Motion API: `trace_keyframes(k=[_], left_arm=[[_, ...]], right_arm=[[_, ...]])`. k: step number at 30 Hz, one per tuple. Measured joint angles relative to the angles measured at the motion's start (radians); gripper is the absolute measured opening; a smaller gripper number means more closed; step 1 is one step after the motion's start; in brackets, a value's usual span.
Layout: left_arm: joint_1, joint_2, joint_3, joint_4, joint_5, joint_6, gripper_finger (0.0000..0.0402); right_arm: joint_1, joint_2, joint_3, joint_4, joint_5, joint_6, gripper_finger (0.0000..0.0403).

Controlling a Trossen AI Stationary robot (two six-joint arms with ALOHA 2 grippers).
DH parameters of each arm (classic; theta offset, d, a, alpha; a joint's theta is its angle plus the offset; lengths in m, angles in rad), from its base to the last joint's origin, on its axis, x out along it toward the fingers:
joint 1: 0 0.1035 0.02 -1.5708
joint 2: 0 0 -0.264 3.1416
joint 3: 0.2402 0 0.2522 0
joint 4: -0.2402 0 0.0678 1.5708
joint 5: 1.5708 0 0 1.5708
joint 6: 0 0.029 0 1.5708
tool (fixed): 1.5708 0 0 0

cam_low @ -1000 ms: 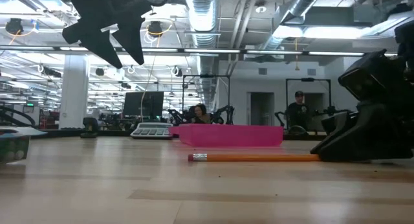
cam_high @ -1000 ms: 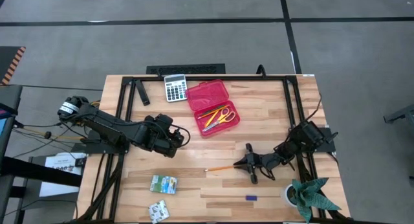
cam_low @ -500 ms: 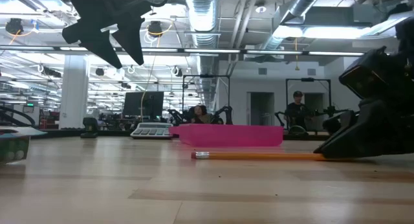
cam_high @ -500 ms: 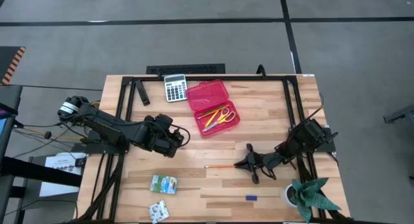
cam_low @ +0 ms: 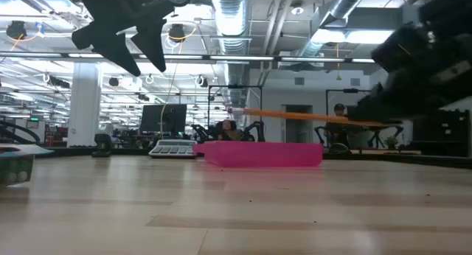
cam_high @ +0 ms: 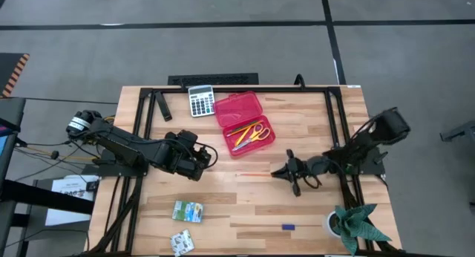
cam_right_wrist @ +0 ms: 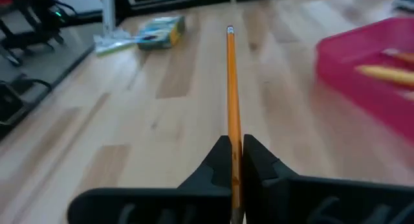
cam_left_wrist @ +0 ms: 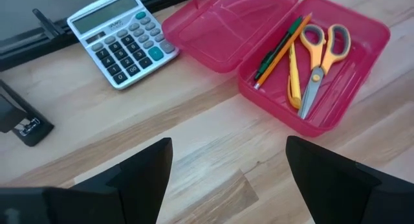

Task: Pack school essentials
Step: Put the orange pencil into the red supply box

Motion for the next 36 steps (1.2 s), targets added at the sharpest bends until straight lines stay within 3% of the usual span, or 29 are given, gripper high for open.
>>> trace_keyframes(k=[8,13,18,24,36], left_arm=[[0.000,0.000,0.000,0.000,-0.015,-0.015,0.0297],[0.000,0.000,0.000,0.000,-0.025,-0.021,0.0297],[0.000,0.000,0.000,-0.001,-0.025,-0.021,0.0297],[0.000,0.000,0.000,-0.007,-0.037,-0.021,0.0297],[0.000,0.000,0.000,-0.020,-0.048,-0.020,0.0297]], right_arm=[[-0.314,-0.295,0.018,-0.334,-0.220,-0.258,0.0016],[-0.516,-0.336,0.121,-0.614,-0.398,-0.492,0.0015],[-0.668,-0.274,0.234,-0.712,-0.513,-0.677,0.0017],[-0.790,-0.133,0.360,-0.722,-0.638,-0.775,0.0019],[-0.875,0.167,0.506,-0.721,-0.686,-0.794,0.0025]])
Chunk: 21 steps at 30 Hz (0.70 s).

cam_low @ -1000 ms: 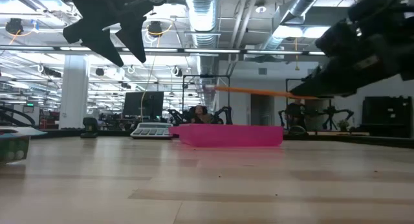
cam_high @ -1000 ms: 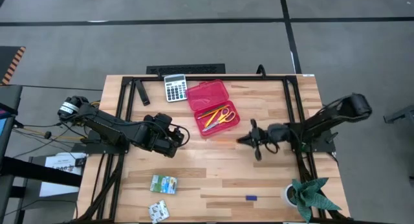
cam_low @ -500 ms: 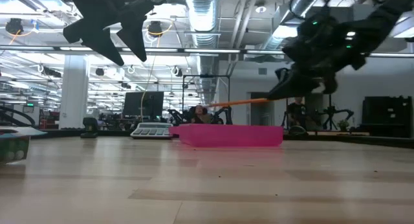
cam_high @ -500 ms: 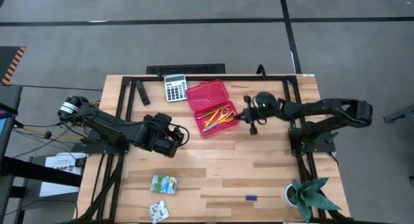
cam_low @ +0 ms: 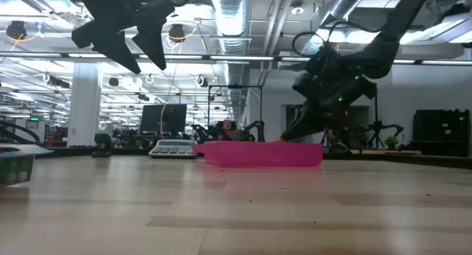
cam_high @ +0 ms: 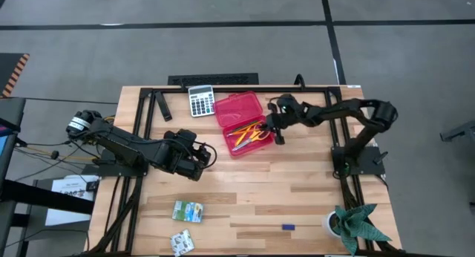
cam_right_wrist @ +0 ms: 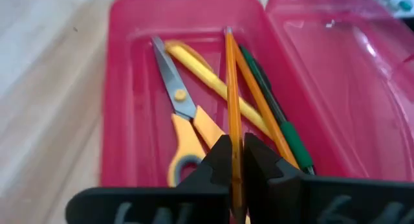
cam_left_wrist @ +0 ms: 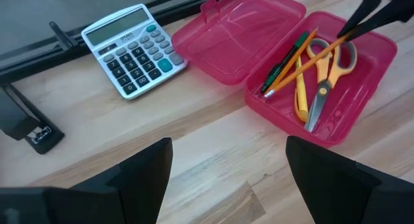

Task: Pack school essentials
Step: Put the orange pencil into the red supply box, then put the orange crayon box into the red supply box

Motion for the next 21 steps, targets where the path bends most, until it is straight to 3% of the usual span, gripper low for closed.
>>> trace_keyframes(k=[7,15,21], left_arm=[[0.000,0.000,0.000,0.000,-0.012,0.001,0.0297],[0.000,0.000,0.000,-0.004,-0.020,0.003,0.0297],[-0.002,0.000,0.000,-0.004,-0.001,0.002,0.0297]], right_arm=[[-0.006,0.038,0.040,-0.007,0.000,-0.019,0.0036],[-0.006,0.029,0.053,-0.003,0.005,-0.031,0.0117],[-0.014,-0.040,0.054,-0.070,-0.019,0.167,0.0165]])
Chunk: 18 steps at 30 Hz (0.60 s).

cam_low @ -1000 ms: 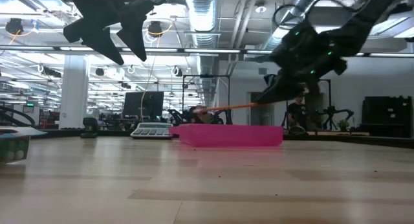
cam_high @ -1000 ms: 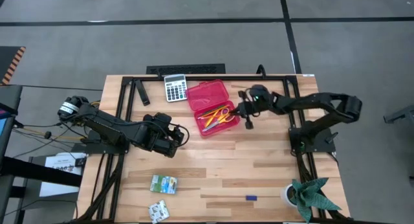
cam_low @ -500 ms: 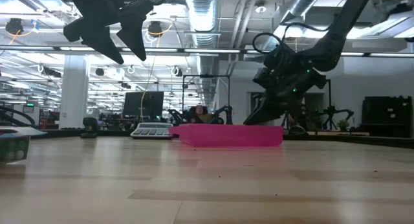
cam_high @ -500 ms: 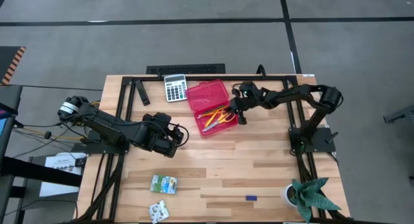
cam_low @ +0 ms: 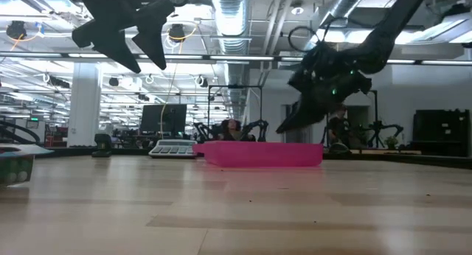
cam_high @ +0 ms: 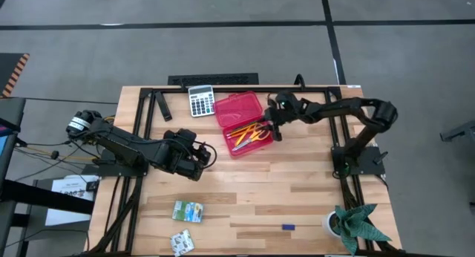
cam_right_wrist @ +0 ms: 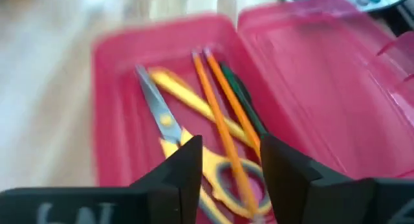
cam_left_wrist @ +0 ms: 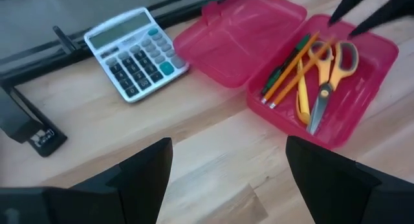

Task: Pack school essentials
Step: Put the orange crayon box into the red supply box

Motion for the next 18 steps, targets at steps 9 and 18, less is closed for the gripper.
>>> trace_keyframes(k=[9,18], left_arm=[[-0.083,0.000,0.000,0.036,0.308,0.169,0.0297],[-0.346,0.007,0.000,0.012,0.387,-0.055,0.0297]], right_arm=[[0.054,-0.365,0.000,-0.426,-0.245,0.197,0.0166],[0.382,-0.568,-0.072,-0.568,-0.111,0.448,0.0155]])
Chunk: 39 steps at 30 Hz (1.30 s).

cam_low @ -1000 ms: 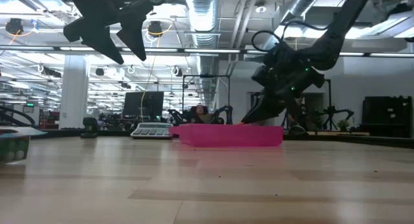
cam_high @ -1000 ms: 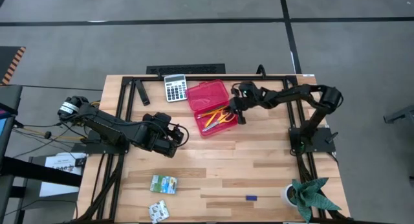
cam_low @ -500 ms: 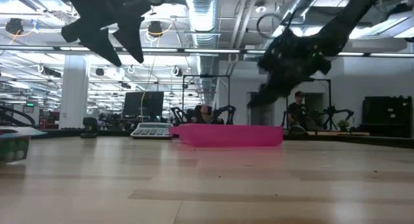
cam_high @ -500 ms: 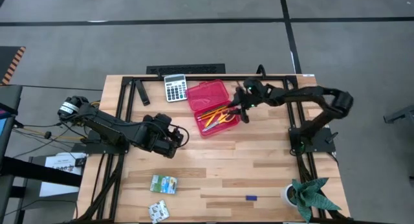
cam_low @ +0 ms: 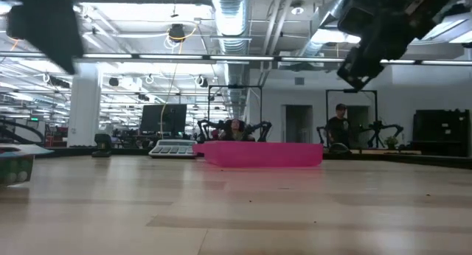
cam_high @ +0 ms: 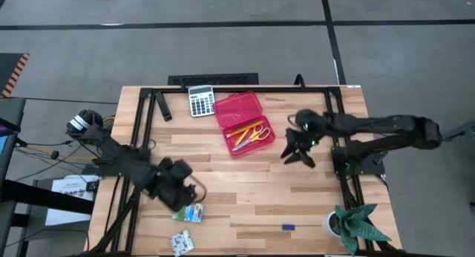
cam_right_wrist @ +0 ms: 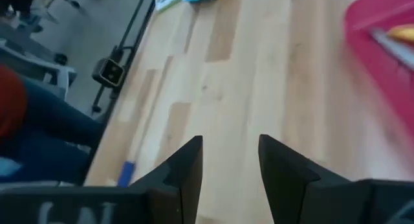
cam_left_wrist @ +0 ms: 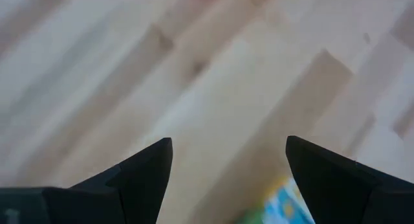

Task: Pack school essentials
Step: Put the orange crayon box into the red supply box

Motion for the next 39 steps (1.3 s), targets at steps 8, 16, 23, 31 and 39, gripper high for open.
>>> trace_keyframes(k=[8,16,23,31,39], left_arm=[[-0.251,0.030,0.000,-0.014,0.023,-0.524,0.0297],[-0.372,0.061,0.000,-0.001,-0.005,-0.859,0.0297],[-0.373,0.150,0.001,0.050,-0.001,-0.858,0.0297],[-0.384,0.206,0.001,0.128,-0.015,-0.859,0.0297],[-0.390,0.264,0.001,0.138,-0.042,-0.860,0.0297]], right_arm=[[0.208,0.165,-0.027,0.384,0.269,0.413,0.0181],[0.217,0.492,0.001,0.735,0.276,0.716,0.0220],[0.274,0.746,0.153,0.776,0.209,0.791,0.0213],[0.332,0.945,0.415,0.775,0.208,0.786,0.0213],[0.348,1.141,0.680,0.759,0.159,0.783,0.0211]])
